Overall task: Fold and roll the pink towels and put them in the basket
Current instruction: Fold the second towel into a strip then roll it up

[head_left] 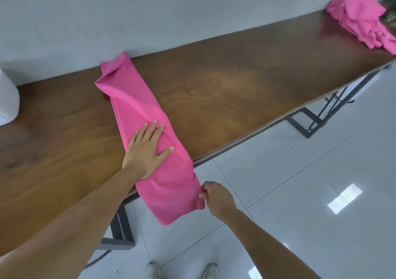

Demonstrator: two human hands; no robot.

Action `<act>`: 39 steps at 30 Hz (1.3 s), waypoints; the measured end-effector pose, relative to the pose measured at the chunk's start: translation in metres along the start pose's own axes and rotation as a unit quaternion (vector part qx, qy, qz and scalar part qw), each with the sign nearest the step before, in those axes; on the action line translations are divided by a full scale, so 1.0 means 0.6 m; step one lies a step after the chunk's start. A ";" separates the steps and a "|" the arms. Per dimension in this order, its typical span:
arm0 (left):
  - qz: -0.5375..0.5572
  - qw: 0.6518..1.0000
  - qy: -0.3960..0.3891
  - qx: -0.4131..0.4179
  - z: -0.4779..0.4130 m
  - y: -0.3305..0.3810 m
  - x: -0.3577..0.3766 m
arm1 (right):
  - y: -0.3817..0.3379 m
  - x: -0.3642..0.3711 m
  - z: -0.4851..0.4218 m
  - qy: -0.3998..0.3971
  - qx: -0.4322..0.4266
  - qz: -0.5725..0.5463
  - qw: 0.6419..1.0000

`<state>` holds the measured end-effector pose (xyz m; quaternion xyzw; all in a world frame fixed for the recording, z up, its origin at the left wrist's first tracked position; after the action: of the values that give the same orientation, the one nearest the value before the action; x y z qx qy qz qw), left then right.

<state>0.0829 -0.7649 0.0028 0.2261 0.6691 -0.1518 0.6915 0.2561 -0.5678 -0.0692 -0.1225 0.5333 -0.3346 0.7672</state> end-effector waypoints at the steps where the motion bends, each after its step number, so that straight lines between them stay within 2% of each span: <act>1: -0.002 1.000 -0.001 -0.002 0.001 0.000 0.000 | 0.007 0.009 0.005 -0.011 -0.001 0.002 1.000; 9: -0.023 0.999 -0.021 -0.007 0.002 0.002 -0.001 | 0.015 0.026 0.019 -0.001 -0.012 -0.035 0.999; 12: -0.035 0.999 -0.034 -0.002 0.009 0.004 0.000 | 0.019 0.008 0.023 0.002 -0.026 -0.056 0.998; 19: -0.038 0.999 -0.034 0.005 0.052 0.019 -0.001 | -0.008 -0.078 0.042 0.069 -0.090 -0.117 0.987; 26: -0.037 0.999 -0.027 0.014 0.094 0.036 0.007 | -0.052 -0.160 0.029 0.099 -0.171 -0.102 0.975; 30: -0.002 1.000 -0.021 0.018 0.097 0.035 0.001 | -0.077 -0.179 -0.001 0.106 -0.202 -0.079 0.970; 35: 0.090 0.995 0.047 0.009 0.077 0.024 -0.022 | -0.112 -0.197 -0.049 0.106 -0.236 -0.059 0.964; 39: 0.161 0.979 0.109 -0.054 0.027 -0.036 -0.052 | -0.146 -0.210 -0.092 0.100 -0.240 -0.040 0.965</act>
<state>0.0841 -0.7946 0.0316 0.3083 0.7026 0.0234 0.6409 0.1468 -0.5427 0.0495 -0.2899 0.6665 -0.2380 0.6443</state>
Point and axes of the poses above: each hand's wrist, its own z-axis away from the middle knuckle, its own x-axis out of the palm, y = z × x, the point moved 1 cm from there along -z, towards the middle knuckle, and after that the axes turned 4 degrees about -z, right-handed, at the moved point
